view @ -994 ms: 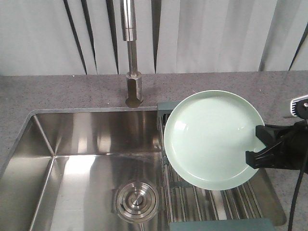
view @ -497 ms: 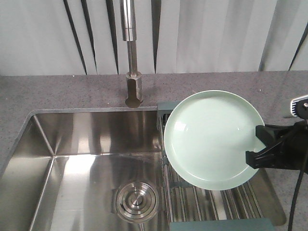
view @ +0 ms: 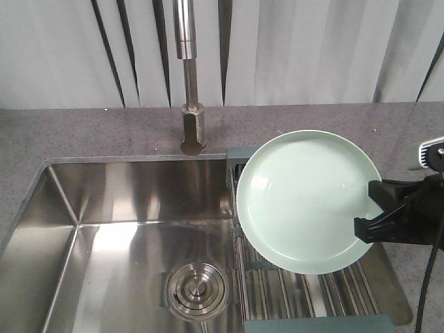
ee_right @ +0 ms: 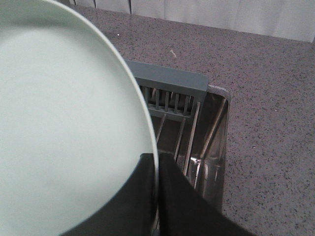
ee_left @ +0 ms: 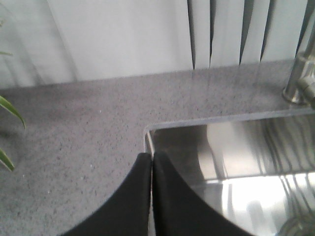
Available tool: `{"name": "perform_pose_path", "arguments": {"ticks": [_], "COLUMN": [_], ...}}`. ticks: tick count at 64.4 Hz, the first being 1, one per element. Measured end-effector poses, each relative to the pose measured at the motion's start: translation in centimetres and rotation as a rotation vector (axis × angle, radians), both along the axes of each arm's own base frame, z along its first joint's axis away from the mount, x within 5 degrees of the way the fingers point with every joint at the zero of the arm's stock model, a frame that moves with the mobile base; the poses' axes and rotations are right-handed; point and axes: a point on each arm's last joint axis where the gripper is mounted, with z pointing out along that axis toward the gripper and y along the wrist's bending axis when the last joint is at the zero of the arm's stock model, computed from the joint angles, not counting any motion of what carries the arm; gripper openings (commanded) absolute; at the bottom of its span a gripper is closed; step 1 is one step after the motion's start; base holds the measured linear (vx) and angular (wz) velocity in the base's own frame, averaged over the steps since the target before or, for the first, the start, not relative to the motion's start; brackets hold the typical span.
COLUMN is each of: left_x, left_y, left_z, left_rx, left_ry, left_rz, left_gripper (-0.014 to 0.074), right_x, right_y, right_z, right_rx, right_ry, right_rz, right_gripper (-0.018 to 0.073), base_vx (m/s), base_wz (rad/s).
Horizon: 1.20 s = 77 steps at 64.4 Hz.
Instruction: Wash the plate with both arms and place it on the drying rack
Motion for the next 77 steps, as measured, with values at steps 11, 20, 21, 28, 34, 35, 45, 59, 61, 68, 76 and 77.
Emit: {"name": "perform_pose_path", "arguments": {"ticks": [11, 20, 21, 28, 34, 35, 45, 59, 61, 68, 76, 77], "left_x": [2.0, 2.9, 2.9, 3.3, 3.5, 3.5, 3.5, 3.5, 3.5, 3.5, 3.5, 3.5], "left_y": [0.0, 0.0, 0.0, 0.0, 0.0, 0.0, 0.0, 0.0, 0.0, 0.0, 0.0, 0.0], "left_z": [-1.7, -2.6, -2.6, -3.0, -3.1, -3.1, -3.1, -3.1, -3.1, -3.1, -3.1, -3.1], "left_rx": [0.001, -0.008, -0.013, -0.047, -0.061, -0.062, -0.043, -0.025, -0.026, -0.025, -0.026, -0.026], "left_ry": [0.157, 0.211, 0.214, 0.228, 0.232, 0.232, 0.234, 0.235, 0.235, 0.235, 0.235, 0.235], "left_rz": [0.01, 0.017, 0.019, 0.038, 0.045, 0.046, 0.036, 0.027, 0.027, 0.027, 0.027, 0.027], "left_gripper": [0.0004, 0.0004, 0.0004, 0.0004, 0.0005, 0.0006, 0.0032, 0.0167, 0.0201, 0.0318, 0.0447, 0.0461], "right_x": [0.0, 0.0, 0.0, 0.0, 0.0, 0.0, 0.0, 0.0, 0.0, 0.0, 0.0, 0.0], "right_y": [0.0, 0.0, 0.0, 0.0, 0.0, 0.0, 0.0, 0.0, 0.0, 0.0, 0.0, 0.0], "right_z": [0.0, 0.0, 0.0, 0.0, 0.0, 0.0, 0.0, 0.0, 0.0, 0.0, 0.0, 0.0], "right_rx": [0.0, 0.0, 0.0, 0.0, 0.0, 0.0, 0.0, 0.0, 0.0, 0.0, 0.0, 0.0], "right_ry": [0.001, 0.001, 0.001, 0.001, 0.001, 0.001, 0.0, 0.0, 0.0, 0.001, 0.001, 0.001], "right_rz": [0.0, 0.0, 0.0, 0.0, 0.0, 0.0, 0.0, 0.0, 0.0, 0.0, 0.0, 0.0], "right_gripper": [-0.0005, -0.0005, -0.0005, -0.0005, -0.0005, -0.0005, -0.0005, -0.0005, -0.0005, -0.0005, -0.0005, -0.0005], "base_vx": [0.0, 0.0, 0.0, 0.0, 0.0, 0.0, 0.0, 0.0, 0.0, 0.0, 0.0, 0.0], "base_wz": [0.0, 0.0, 0.0, 0.0, 0.0, 0.0, 0.0, 0.0, 0.0, 0.0, 0.0, 0.0]}}
